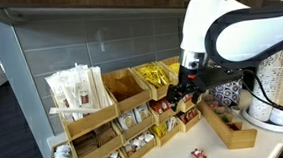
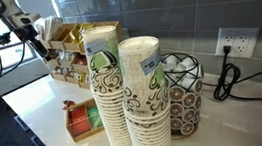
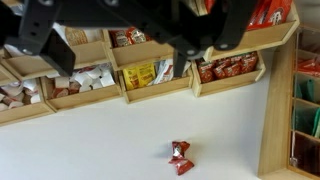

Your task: Pick up the red sachets from the counter and put them in the second middle tray from the right

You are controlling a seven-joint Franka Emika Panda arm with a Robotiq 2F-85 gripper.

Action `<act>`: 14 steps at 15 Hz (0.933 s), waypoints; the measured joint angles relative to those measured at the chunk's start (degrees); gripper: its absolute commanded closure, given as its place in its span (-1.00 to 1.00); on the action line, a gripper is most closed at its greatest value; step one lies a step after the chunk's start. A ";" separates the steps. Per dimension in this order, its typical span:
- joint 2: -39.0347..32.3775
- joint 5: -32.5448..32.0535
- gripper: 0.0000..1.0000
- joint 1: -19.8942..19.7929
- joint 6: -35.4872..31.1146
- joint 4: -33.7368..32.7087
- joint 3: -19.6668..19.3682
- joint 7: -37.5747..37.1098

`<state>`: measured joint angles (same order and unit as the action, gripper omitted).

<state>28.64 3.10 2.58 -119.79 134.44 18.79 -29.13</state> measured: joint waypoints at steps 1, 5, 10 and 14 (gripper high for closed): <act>0.00 0.00 -1.00 0.00 0.00 0.00 0.00 0.00; 0.00 0.00 -1.00 0.00 0.00 0.00 0.00 0.00; 0.00 0.00 -1.00 0.00 0.00 0.00 0.00 0.00; -0.03 -0.08 -1.00 0.32 -0.16 0.76 -0.23 0.20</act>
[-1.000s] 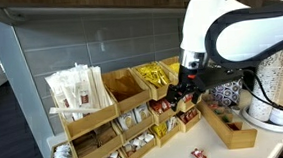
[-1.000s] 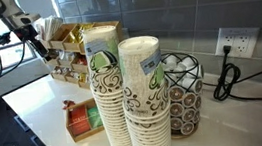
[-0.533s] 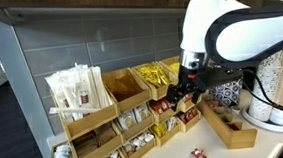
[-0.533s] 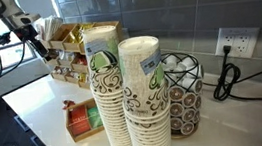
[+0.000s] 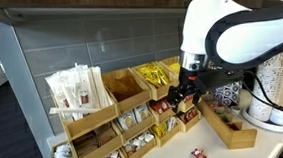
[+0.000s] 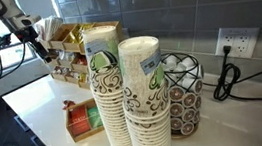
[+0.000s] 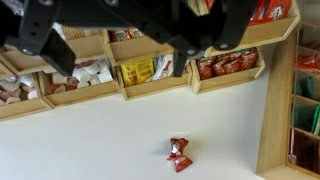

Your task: Pick up the red sachets from the counter and put them in the second middle tray from the right

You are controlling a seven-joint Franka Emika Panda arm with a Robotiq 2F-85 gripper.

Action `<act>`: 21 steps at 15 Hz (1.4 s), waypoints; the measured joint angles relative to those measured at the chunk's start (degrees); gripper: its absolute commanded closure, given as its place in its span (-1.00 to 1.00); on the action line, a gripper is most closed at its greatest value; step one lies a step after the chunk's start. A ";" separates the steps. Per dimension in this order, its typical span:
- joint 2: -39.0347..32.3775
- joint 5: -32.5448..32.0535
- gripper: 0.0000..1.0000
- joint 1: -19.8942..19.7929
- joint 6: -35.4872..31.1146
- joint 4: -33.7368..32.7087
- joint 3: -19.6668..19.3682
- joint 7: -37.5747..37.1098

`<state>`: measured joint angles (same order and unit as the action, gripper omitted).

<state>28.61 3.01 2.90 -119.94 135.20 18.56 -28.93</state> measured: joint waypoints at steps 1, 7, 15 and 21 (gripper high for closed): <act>-0.01 0.04 -1.00 0.40 -0.63 0.99 -0.21 0.58; -0.03 0.32 -1.00 4.42 -13.58 12.89 -2.39 8.40; -2.44 0.19 -1.00 5.54 -31.76 22.14 -2.60 10.66; -3.28 -0.41 -1.00 5.51 -31.73 22.01 -2.66 12.61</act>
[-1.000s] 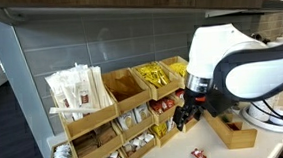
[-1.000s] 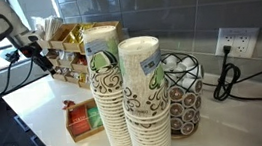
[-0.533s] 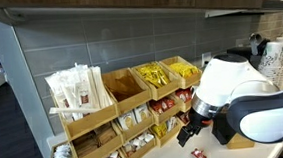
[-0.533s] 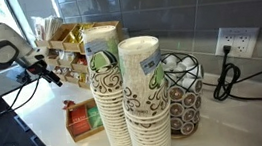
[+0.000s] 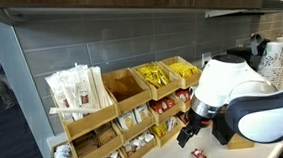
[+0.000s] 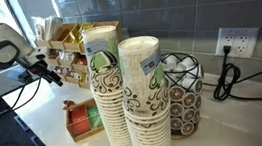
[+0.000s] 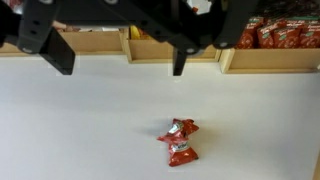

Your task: Pick up the red sachets from the counter and put them in the second middle tray from the right

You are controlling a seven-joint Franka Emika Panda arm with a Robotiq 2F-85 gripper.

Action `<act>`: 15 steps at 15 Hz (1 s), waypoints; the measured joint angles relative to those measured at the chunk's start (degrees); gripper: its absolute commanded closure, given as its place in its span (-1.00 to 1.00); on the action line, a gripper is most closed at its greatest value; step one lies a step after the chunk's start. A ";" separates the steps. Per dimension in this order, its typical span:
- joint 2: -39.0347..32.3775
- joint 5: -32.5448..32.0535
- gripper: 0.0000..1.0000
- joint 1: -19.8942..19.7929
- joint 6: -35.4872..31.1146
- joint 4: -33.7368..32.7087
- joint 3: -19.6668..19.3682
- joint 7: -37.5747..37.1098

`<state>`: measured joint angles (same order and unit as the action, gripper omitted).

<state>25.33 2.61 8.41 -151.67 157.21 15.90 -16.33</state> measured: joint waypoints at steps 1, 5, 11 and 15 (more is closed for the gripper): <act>-0.68 -0.31 -1.00 -0.12 0.00 0.05 -0.05 1.02; -4.03 -0.48 -1.00 0.01 -0.06 0.16 -1.88 7.01; -8.38 -0.45 -1.00 0.15 -0.13 0.14 -4.88 13.62; -10.71 -0.43 -0.62 0.18 -0.66 0.13 -5.74 15.37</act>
<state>14.62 2.18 8.59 -152.33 157.34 10.16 -0.96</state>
